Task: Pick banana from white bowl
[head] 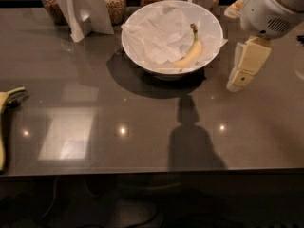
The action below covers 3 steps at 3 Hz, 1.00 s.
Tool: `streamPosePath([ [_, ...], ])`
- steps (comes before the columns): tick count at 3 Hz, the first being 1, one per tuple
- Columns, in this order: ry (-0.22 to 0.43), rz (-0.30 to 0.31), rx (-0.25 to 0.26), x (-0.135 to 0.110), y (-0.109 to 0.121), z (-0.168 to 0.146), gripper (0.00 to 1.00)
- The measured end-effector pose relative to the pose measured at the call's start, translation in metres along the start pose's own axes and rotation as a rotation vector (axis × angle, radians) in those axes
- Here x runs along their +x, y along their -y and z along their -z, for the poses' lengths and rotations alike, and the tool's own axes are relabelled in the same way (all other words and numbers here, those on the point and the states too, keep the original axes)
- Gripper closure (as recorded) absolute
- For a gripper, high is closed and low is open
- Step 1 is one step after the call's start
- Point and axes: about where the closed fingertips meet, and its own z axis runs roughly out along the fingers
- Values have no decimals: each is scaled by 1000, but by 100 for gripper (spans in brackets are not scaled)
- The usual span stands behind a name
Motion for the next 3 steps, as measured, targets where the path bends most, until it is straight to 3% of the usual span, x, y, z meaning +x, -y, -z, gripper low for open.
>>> streamPosePath([
  [3, 234, 198, 47, -45, 101, -44, 0],
])
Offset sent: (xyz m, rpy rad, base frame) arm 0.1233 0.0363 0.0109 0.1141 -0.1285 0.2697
